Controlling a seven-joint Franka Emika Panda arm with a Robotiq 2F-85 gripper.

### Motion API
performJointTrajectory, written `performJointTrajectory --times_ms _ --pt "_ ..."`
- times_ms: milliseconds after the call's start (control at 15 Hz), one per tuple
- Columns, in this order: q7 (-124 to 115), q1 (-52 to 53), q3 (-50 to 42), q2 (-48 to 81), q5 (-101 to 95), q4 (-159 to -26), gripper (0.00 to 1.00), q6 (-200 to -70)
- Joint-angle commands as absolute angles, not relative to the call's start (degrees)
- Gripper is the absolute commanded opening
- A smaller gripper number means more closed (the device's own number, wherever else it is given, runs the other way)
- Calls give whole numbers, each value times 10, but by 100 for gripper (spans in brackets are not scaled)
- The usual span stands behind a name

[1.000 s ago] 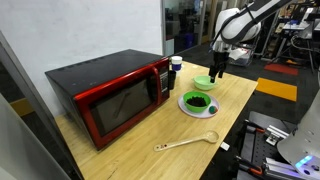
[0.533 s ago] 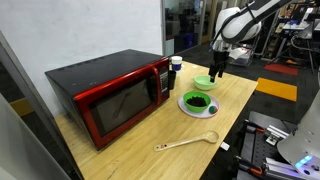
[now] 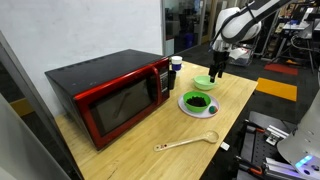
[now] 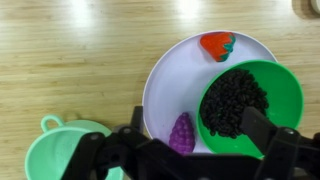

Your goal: Remove the strawberry from the white plate and put it in the light green bowl

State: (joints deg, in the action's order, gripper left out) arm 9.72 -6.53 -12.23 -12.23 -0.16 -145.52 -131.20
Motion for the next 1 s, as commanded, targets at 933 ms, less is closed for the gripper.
performJointTrajectory --times_ms 933 --pt "404 -35 -141 -265 81 -1613 100 -1304"
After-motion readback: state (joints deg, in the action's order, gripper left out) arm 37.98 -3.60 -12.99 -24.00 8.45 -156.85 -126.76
